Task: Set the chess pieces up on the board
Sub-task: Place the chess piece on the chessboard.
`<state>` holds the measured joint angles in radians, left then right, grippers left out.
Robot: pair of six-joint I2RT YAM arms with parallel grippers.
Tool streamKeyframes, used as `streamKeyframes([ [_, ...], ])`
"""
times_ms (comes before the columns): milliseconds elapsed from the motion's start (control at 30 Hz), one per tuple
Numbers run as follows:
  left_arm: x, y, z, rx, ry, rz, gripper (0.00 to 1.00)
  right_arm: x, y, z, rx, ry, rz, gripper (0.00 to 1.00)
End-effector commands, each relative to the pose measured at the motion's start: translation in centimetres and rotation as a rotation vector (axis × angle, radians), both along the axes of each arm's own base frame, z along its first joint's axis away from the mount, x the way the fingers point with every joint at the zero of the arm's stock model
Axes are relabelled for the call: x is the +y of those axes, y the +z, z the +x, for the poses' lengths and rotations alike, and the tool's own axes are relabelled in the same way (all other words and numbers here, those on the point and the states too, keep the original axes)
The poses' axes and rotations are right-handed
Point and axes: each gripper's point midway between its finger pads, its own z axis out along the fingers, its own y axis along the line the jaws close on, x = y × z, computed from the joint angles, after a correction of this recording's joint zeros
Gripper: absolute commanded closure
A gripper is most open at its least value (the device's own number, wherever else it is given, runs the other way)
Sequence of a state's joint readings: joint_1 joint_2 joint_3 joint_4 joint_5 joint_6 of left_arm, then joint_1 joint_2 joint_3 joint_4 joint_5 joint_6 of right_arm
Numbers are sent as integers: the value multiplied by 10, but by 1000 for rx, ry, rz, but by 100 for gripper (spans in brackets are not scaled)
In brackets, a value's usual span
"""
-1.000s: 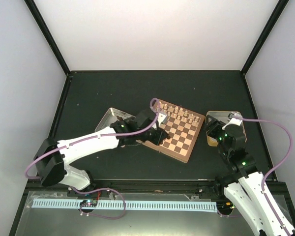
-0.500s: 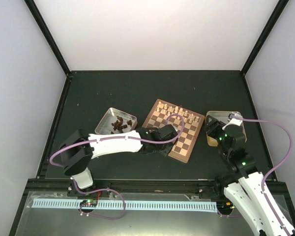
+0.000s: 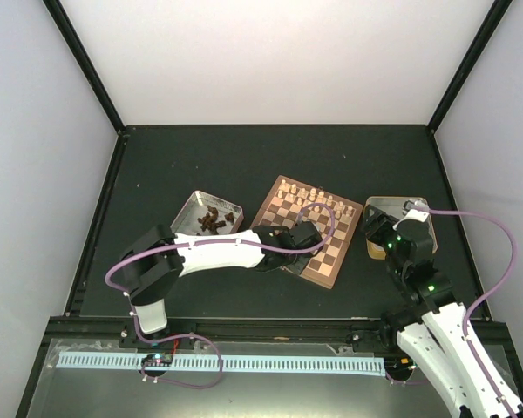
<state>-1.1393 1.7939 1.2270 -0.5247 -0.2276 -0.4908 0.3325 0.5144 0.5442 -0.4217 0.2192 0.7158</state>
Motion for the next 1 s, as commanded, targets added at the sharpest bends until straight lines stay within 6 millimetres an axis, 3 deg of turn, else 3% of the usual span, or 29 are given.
streamKeyframes([
  [0,-5,6,10,-46,13,16,91,0,-3,0,7,2,-15,26],
  [300,-4,-1,11,-39,15,46,90,0,-3,0,9,3,-12,26],
  [500,-4,5,10,-37,4,45,75,-1,-2,-1,5,0,-14,26],
  [667,-10,33,7,-49,-14,-25,63,-5,4,-2,-8,-17,-22,25],
  [867,-11,74,10,-94,-9,-113,59,-8,12,-3,-26,-31,-33,25],
  [967,-1,95,18,-127,29,-163,56,-9,14,-4,-31,-33,-32,24],
])
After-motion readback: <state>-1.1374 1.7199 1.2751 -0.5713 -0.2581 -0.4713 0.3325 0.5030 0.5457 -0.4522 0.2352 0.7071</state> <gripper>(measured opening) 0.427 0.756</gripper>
